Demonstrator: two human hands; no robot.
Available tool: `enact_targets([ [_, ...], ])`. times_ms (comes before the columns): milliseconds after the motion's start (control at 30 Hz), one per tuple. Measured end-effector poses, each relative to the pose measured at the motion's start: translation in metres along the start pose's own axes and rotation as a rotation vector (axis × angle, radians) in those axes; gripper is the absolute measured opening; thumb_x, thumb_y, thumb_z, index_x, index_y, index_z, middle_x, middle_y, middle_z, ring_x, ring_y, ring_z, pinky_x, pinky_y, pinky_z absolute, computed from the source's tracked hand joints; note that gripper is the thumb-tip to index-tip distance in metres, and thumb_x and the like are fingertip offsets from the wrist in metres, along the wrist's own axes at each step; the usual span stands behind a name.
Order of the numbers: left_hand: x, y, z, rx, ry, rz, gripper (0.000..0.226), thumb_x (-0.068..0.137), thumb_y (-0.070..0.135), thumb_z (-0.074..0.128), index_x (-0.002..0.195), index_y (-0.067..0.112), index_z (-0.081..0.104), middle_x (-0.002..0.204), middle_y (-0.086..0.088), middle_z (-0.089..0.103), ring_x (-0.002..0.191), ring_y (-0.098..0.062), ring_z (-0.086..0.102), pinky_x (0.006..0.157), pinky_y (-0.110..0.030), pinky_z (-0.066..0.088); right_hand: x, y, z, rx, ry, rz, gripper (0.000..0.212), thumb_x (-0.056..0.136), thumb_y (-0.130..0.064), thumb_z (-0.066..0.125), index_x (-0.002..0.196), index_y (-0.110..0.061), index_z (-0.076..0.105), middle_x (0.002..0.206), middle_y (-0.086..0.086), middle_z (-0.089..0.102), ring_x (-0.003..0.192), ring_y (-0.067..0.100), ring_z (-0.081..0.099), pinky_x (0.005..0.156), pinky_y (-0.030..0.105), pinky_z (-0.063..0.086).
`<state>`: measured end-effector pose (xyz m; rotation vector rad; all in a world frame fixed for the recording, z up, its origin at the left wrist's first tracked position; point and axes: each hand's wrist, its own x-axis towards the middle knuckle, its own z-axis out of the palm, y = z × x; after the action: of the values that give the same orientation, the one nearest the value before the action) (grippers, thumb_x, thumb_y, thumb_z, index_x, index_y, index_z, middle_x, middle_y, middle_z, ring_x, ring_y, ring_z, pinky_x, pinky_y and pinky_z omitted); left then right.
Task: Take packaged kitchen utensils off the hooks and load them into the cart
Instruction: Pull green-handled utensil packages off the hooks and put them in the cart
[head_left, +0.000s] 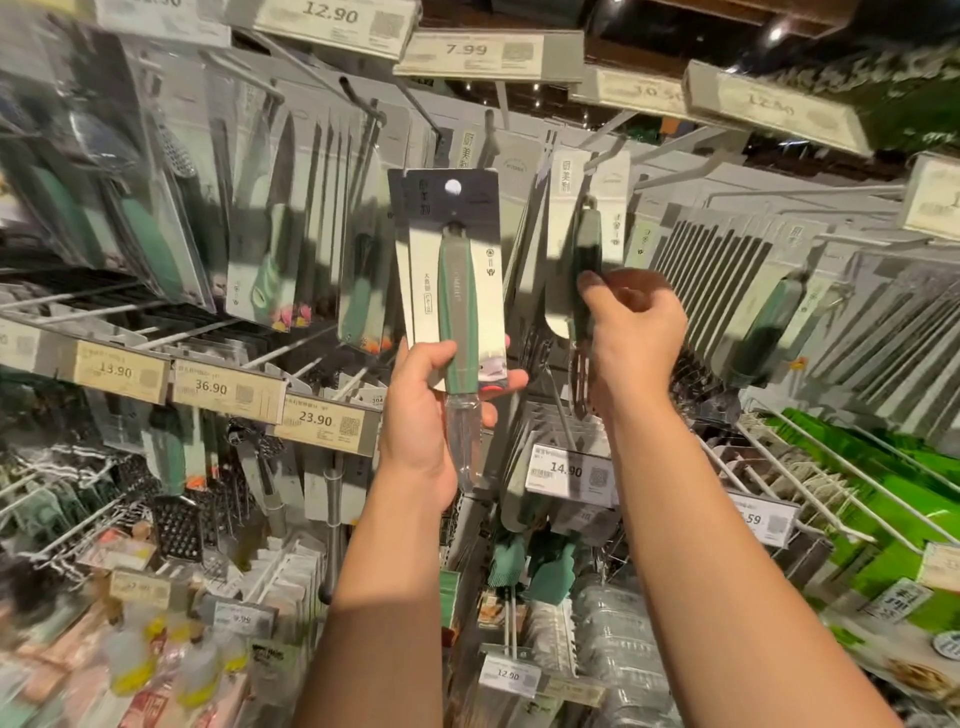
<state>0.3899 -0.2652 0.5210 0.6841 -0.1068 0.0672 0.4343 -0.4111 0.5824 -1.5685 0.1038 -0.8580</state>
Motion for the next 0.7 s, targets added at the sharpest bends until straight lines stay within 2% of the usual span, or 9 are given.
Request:
enact_targets([
  [100,0.001,-0.001,0.003,0.001,-0.013,0.022,0.041,0.104,0.018,0.042,0.134,-0.001,0.061,0.101,-0.022,0.077,0.072,-0.029,0.075,0.039,-0.02,0.044,0.01,0.003,0.01,0.004,-0.017,0.045,0.02,0.088,-0.018,0.079,0.086,-0.026,0.06,0.089,0.0,0.07,0.083,0.018,0.068,0.074,0.032,0.059],
  [233,0.001,-0.003,0.006,0.009,-0.003,0.028,0.035,0.104,0.016,0.045,0.131,0.001,0.062,0.109,-0.026,0.076,0.072,-0.025,0.073,0.041,-0.022,0.045,0.01,0.008,0.011,-0.042,-0.036,0.113,0.019,0.087,-0.024,0.08,0.087,-0.026,0.061,0.096,0.004,0.072,0.084,0.019,0.068,0.073,0.032,0.057],
  [300,0.001,-0.005,0.005,0.014,-0.006,0.025,0.034,0.104,0.017,0.048,0.132,0.003,0.061,0.117,-0.03,0.073,0.072,-0.024,0.073,0.042,-0.023,0.046,-0.004,0.008,0.005,-0.07,-0.013,0.047,0.016,0.088,-0.029,0.077,0.088,-0.027,0.062,0.094,0.0,0.07,0.083,0.016,0.067,0.07,0.028,0.054],
  [367,0.001,-0.006,0.003,0.034,-0.024,0.031,0.037,0.1,0.022,0.055,0.131,0.003,0.061,0.114,-0.031,0.072,0.072,-0.026,0.071,0.042,-0.025,0.049,-0.02,0.006,-0.002,-0.055,-0.024,-0.031,0.011,0.09,-0.03,0.073,0.089,-0.026,0.064,0.094,-0.002,0.068,0.083,0.013,0.065,0.072,0.028,0.053],
  [433,0.003,-0.009,0.003,0.044,-0.027,0.041,0.048,0.092,0.025,0.062,0.133,0.001,0.058,0.105,-0.022,0.075,0.07,-0.025,0.07,0.042,-0.028,0.05,-0.037,0.0,-0.005,0.034,-0.189,-0.044,0.011,0.092,-0.03,0.072,0.094,-0.021,0.067,0.091,-0.002,0.067,0.081,0.014,0.063,0.075,0.033,0.055],
  [500,0.004,-0.013,0.006,0.051,-0.025,0.064,0.046,0.096,0.021,0.062,0.137,0.002,0.056,0.097,-0.011,0.075,0.068,-0.019,0.069,0.045,-0.029,0.052,-0.049,-0.006,-0.004,0.091,-0.381,0.006,0.022,0.09,-0.035,0.075,0.1,-0.017,0.068,0.091,0.006,0.068,0.078,0.015,0.063,0.074,0.035,0.057],
  [567,0.005,-0.018,0.01,0.098,-0.059,0.11,0.047,0.097,0.018,0.062,0.143,0.012,0.056,0.105,-0.006,0.077,0.083,-0.019,0.074,0.057,-0.032,0.056,-0.055,-0.012,-0.001,0.067,-0.455,0.051,0.033,0.084,-0.034,0.082,0.106,-0.015,0.066,0.087,0.007,0.068,0.073,0.009,0.065,0.071,0.032,0.058],
  [633,0.004,-0.021,0.013,0.124,-0.111,0.179,0.049,0.096,0.012,0.062,0.144,0.019,0.056,0.119,-0.006,0.077,0.106,-0.023,0.074,0.081,-0.043,0.06,-0.057,-0.016,0.0,0.065,-0.443,0.081,0.039,0.079,-0.025,0.087,0.107,-0.013,0.063,0.077,-0.005,0.065,0.068,0.006,0.065,0.07,0.032,0.058],
  [700,0.003,-0.022,0.013,0.135,-0.149,0.221,0.053,0.094,0.008,0.063,0.145,0.019,0.055,0.13,-0.008,0.074,0.121,-0.027,0.07,0.101,-0.05,0.055,-0.055,-0.017,-0.002,0.073,-0.43,0.087,0.041,0.078,-0.02,0.087,0.108,-0.013,0.061,0.085,-0.004,0.07,0.077,0.011,0.071,0.075,0.037,0.061],
])
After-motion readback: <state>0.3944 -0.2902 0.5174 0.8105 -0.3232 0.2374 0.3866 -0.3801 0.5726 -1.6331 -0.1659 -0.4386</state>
